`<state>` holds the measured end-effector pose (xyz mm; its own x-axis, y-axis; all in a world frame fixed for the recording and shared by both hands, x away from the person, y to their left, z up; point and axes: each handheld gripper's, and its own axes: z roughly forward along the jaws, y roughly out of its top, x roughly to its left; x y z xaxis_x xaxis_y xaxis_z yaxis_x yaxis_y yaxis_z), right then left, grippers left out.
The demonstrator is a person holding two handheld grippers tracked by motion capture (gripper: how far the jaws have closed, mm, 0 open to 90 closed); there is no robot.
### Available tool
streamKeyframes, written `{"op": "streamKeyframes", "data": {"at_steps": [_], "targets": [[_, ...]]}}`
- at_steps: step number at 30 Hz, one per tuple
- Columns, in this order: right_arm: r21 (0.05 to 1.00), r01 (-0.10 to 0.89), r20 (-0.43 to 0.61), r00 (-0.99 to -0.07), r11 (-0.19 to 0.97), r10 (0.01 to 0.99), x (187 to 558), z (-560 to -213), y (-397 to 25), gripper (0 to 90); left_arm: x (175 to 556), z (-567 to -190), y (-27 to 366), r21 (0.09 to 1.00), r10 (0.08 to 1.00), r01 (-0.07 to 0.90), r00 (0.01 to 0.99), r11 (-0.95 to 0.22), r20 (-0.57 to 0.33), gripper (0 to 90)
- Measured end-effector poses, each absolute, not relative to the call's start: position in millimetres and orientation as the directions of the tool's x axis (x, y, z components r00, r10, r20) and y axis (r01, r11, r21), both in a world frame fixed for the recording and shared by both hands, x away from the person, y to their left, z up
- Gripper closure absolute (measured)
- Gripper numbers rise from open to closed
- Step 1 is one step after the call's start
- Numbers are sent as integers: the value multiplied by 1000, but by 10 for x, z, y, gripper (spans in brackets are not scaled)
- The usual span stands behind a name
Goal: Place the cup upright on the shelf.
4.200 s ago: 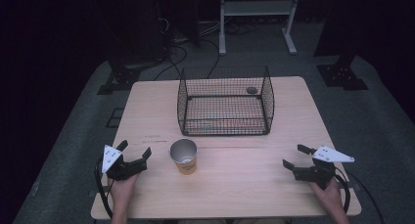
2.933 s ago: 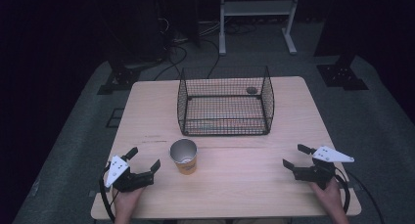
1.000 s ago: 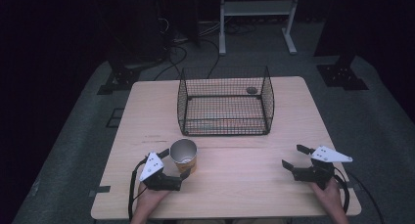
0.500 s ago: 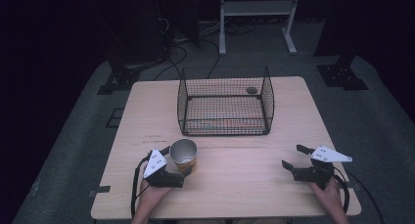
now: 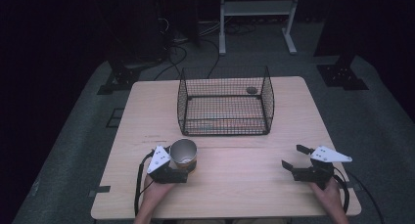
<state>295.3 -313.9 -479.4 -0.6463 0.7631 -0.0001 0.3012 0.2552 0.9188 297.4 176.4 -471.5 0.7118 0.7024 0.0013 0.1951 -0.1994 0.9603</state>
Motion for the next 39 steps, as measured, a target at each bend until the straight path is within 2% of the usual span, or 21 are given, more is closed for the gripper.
{"op": "streamKeyframes", "data": {"at_steps": [7,17,39], "targets": [[919,301,-1,-647,256,762,2954,-4794,-3138,130,2976,-4716,1767,960,692,189,722,-208,8,138],[919,299,-3,-648,258,762,2953,-4794,-3136,130,2977,-4687,1792,955,701,206,713,-212,1,146],[919,302,1,-646,254,763,2955,-4794,-3141,130,3018,-4380,1650,969,662,139,748,-203,32,148]]}}
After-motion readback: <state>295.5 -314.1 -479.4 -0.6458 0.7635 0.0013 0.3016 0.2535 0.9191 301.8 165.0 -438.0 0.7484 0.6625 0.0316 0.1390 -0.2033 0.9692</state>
